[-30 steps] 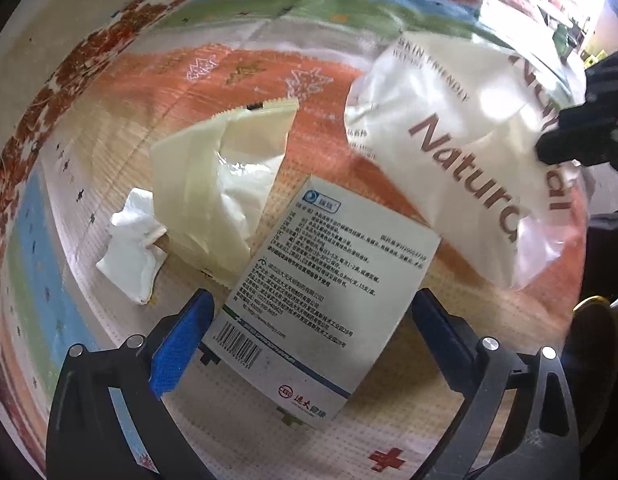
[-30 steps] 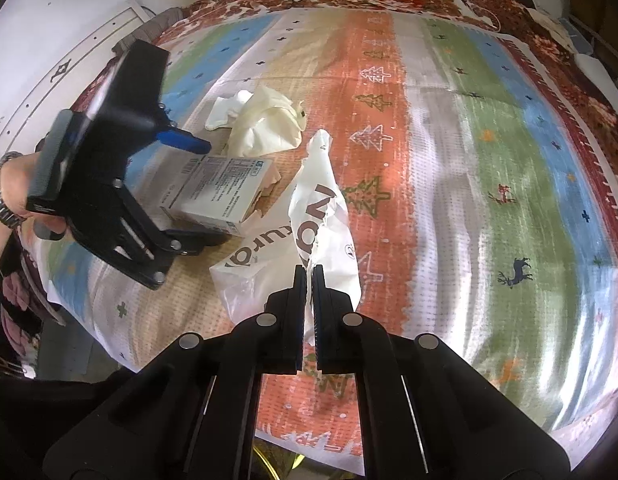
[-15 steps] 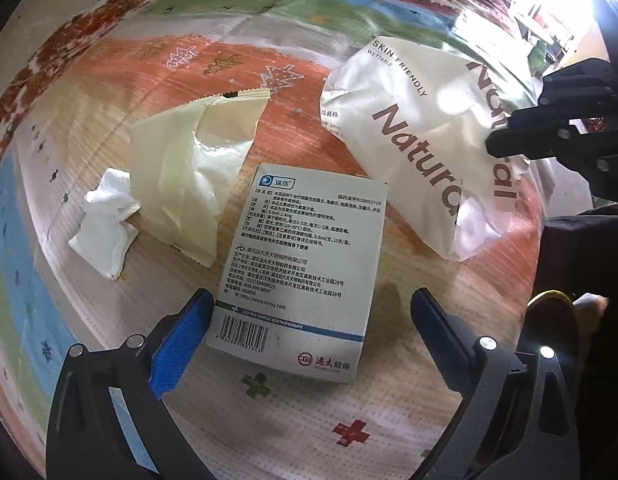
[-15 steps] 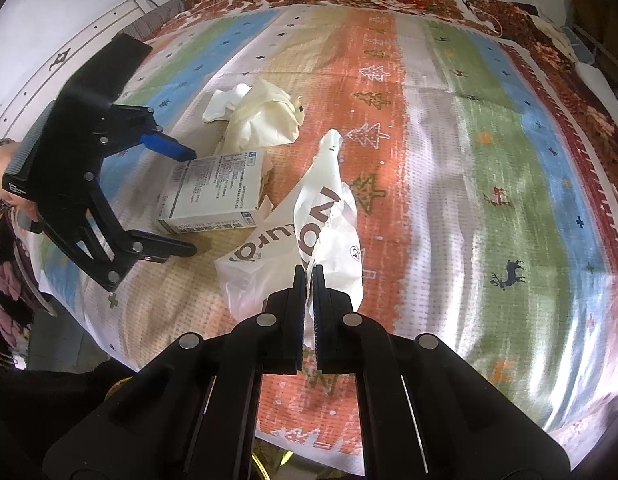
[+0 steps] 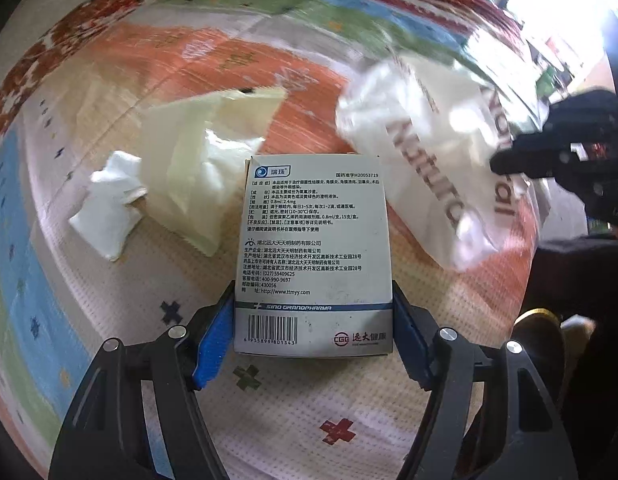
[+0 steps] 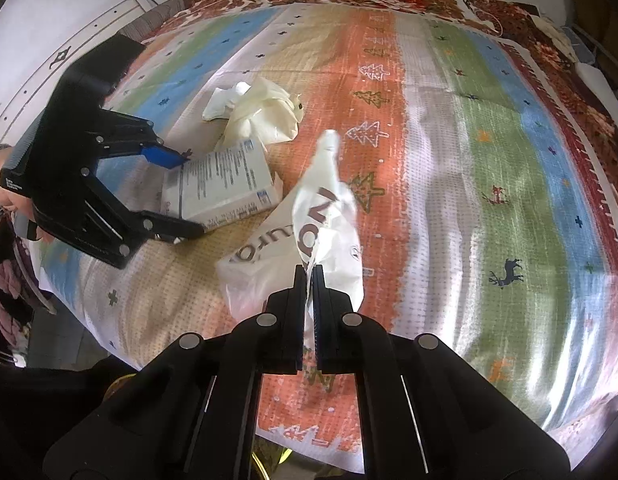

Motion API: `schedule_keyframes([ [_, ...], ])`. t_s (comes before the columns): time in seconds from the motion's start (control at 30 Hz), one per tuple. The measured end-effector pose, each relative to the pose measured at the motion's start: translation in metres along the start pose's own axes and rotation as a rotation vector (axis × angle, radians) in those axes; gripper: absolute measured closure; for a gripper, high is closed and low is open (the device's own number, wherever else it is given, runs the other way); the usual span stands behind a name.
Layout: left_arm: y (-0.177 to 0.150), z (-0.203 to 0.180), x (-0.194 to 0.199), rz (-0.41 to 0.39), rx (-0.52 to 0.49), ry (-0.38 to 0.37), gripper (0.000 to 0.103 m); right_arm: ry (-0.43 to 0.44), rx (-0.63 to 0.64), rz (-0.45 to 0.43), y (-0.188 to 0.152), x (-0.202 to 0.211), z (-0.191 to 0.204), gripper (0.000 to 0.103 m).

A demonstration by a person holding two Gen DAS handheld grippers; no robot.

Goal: Collect trash
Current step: 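Lift the medicine box with left tool while right tool lifts the 'Natural' bag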

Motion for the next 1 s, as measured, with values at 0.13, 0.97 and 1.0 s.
schedule_keyframes([
  [0.13, 0.002, 0.001, 0.018, -0.075, 0.096, 0.010, 0.033, 0.003, -0.014, -0.023, 0.007, 0.012, -0.003, 0.102],
  [0.97, -0.092, -0.080, 0.130, -0.260, 0.648, 0.220, 0.033, 0.008, -0.041, -0.162, -0.012, 0.125, 0.024, 0.103],
  [1.0, -0.092, -0.085, 0.136, -0.287, 0.658, 0.208, 0.033, 0.007, -0.040, -0.161, -0.015, 0.129, 0.026, 0.103],
])
Point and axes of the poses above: each gripper's, at about its wrist camera, not at the fingertips, and x roughly against the way its jaws point, z to its left, y to its top, the point moved 9 cm from there along -x, roughly the way its jaws point, and after that the axes turned 9 degrees about -y, right-handed, at the moved point
